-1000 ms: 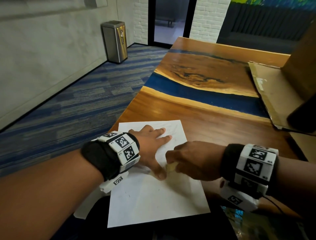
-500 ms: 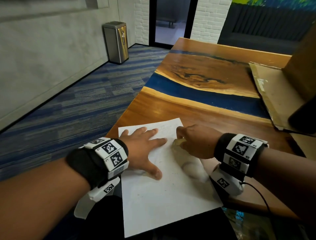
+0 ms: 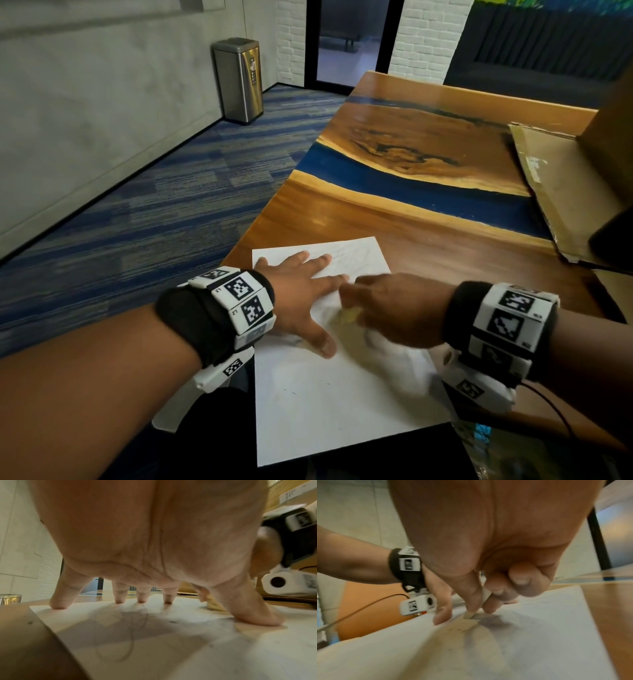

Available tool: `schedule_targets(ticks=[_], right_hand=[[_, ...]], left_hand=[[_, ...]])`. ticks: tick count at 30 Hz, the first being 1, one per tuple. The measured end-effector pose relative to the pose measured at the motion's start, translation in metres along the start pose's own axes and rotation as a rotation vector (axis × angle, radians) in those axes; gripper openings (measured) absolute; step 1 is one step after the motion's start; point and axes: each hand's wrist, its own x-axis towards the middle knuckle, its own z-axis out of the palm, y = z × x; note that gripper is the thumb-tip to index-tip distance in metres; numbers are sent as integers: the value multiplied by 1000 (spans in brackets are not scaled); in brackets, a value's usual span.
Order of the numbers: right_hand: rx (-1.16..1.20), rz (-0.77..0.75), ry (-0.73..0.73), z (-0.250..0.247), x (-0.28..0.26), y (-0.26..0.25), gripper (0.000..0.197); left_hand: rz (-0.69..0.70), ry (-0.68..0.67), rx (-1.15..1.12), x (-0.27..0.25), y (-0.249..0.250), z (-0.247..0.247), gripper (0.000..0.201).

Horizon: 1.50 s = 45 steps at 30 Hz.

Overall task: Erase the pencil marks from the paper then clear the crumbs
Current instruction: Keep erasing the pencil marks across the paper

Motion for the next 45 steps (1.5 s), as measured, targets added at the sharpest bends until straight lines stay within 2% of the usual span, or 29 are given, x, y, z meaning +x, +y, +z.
schedule_targets(ticks=[2,6,7,10,11,12,15,16,20,21,22,24,25,26,29,30,33,34,35,38,39,43,45], right_hand=[[-5,-54,-33,1,0,0,25],[-108,228,119,-9,9,31,21],[-106,219,110,-8,7,27,21],[2,-30,2,3,-1,-4,25],[19,-55,-22,4,-1,-7,25],[10,-23,-7,1,2,-2,26],[-87,204,111,-7,12,24,24],[-89,210,119,-6,11,23,24],[17,-38,-9,2,2,-6,26],[8,-22,-13,0,3,-3,26],[-19,56,4,-4,8,5,27],[-84,198,94,-8,14,20,25],[-92,218,114,-7,15,21,25],[-74,190,104,-6,13,14,26],[21,-44,3,2,4,-14,27],[22,-43,0,1,4,-13,27],[-74,188,85,-7,16,10,28],[-94,221,107,-6,17,12,27],[-89,204,118,-5,15,7,29],[-1,-19,51,5,7,-19,34],[10,-32,39,6,7,-19,34],[-35,218,151,-1,19,7,30],[-26,134,124,2,13,-2,30]], left_hand=[[2,-3,9,1,-1,0,123],[1,-4,18,2,-1,2,124],[0,-2,15,2,-1,3,125],[5,1,-1,2,-2,2,124],[8,3,3,2,-2,1,124],[11,2,14,2,-1,0,124],[8,-2,23,3,-1,0,123],[8,-5,18,2,-1,1,124],[15,8,3,2,-2,0,124],[17,12,10,2,-2,0,124],[18,14,18,3,-2,1,124],[16,13,18,3,-2,1,124],[16,12,16,4,-3,2,124],[17,13,14,3,-3,2,124],[18,15,-15,3,-3,1,126],[20,16,-12,3,-3,1,126],[17,14,17,4,-2,3,125],[15,13,16,4,-3,3,125],[15,13,9,4,-3,3,125],[14,8,-17,3,-3,1,129],[14,7,-17,3,-3,1,129],[13,16,10,4,-4,4,130],[10,15,1,4,-5,4,132]])
